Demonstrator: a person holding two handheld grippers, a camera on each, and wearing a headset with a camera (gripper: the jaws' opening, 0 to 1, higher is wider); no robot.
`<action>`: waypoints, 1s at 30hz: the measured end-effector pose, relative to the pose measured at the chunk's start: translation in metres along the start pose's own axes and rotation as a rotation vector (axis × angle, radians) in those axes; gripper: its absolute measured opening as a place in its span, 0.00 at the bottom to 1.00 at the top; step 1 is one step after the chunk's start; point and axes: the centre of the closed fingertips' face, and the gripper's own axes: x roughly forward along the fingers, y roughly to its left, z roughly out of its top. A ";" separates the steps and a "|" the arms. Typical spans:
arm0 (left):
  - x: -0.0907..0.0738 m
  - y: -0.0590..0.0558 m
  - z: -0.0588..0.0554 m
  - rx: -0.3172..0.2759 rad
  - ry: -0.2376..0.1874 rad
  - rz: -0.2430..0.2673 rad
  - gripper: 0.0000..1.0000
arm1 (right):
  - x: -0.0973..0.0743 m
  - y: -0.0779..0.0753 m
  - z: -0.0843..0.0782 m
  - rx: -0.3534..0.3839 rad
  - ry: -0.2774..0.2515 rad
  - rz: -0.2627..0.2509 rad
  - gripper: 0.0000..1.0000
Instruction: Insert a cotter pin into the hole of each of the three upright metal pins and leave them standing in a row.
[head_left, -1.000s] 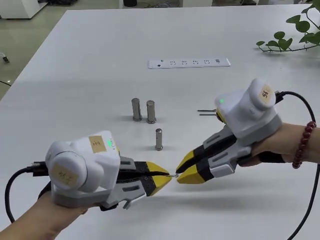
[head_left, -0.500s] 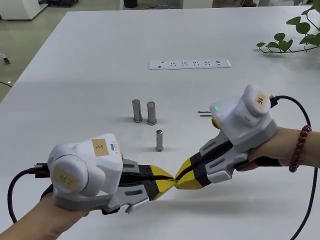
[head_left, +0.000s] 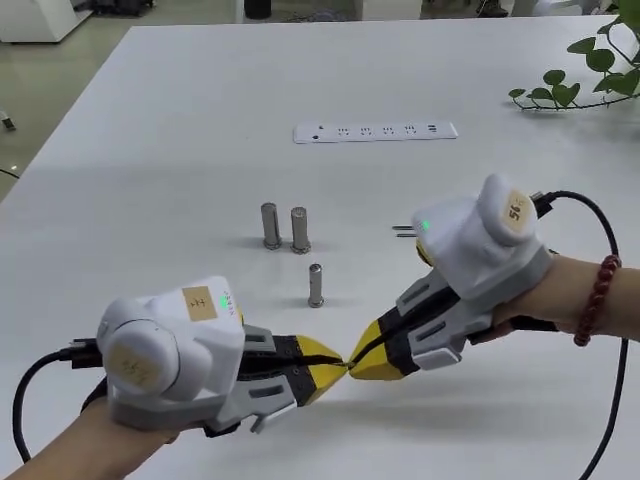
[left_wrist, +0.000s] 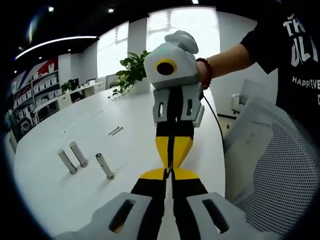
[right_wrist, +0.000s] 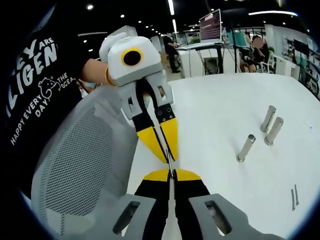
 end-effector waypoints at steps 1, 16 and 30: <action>0.001 0.002 0.000 -0.024 0.001 0.007 0.01 | 0.000 0.000 0.000 -0.005 0.006 -0.003 0.00; 0.007 0.018 -0.007 -0.090 -0.002 0.078 0.07 | -0.007 -0.017 -0.002 -0.102 0.072 -0.049 0.00; -0.001 0.053 -0.002 -0.121 -0.060 0.240 0.18 | -0.018 -0.049 -0.002 -0.073 0.128 -0.132 0.00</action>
